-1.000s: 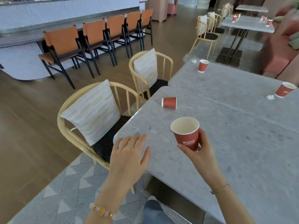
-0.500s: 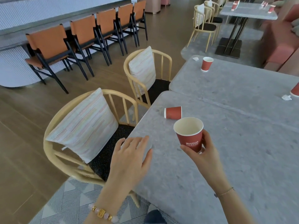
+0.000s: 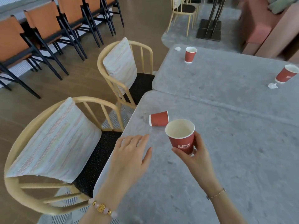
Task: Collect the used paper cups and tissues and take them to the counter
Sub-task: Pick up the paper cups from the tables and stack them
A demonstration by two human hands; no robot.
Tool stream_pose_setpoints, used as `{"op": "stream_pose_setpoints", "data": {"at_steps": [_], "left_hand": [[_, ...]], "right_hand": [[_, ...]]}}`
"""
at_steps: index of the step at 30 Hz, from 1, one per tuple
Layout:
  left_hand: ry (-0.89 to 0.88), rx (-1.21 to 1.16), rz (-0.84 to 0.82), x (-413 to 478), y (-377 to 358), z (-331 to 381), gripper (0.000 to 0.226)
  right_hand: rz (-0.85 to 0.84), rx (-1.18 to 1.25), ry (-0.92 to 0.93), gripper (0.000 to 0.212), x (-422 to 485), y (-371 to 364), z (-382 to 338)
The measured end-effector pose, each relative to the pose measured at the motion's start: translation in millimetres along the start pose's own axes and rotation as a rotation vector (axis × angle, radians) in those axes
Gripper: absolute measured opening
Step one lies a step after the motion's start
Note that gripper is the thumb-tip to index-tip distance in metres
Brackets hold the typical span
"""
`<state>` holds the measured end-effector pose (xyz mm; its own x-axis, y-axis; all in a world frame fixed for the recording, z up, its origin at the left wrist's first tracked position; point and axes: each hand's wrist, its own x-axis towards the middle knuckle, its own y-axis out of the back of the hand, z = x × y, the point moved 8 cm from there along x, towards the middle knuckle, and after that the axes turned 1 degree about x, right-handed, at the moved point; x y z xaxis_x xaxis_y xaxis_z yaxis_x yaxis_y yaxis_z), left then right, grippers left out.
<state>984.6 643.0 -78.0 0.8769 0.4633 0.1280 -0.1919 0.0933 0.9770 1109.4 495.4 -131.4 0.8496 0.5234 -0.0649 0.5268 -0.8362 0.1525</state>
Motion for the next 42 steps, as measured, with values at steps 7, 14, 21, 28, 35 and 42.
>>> {"op": "stream_pose_setpoints", "data": {"at_steps": [7, 14, 21, 28, 35, 42], "left_hand": [[-0.093, 0.000, -0.033, 32, -16, -1, 0.045], [-0.156, -0.037, -0.060, 64, -36, -3, 0.037], [-0.183, -0.048, -0.083, 107, -72, -9, 0.041], [-0.194, 0.068, -0.181, 155, -124, -16, 0.075], [-0.173, 0.098, -0.279, 172, -170, -15, 0.093], [-0.208, 0.027, -0.204, 174, -172, -9, 0.077]], "right_hand": [[0.058, 0.005, -0.059, 0.065, 12, 2, 10], [0.107, -0.017, -0.084, 0.062, 25, -2, 17], [0.127, -0.001, -0.141, 0.065, 39, 2, 28], [0.148, -0.014, -0.185, 0.067, 58, 12, 39], [0.162, -0.024, -0.225, 0.066, 67, 17, 52], [0.177, -0.026, -0.232, 0.064, 69, 19, 58]]}}
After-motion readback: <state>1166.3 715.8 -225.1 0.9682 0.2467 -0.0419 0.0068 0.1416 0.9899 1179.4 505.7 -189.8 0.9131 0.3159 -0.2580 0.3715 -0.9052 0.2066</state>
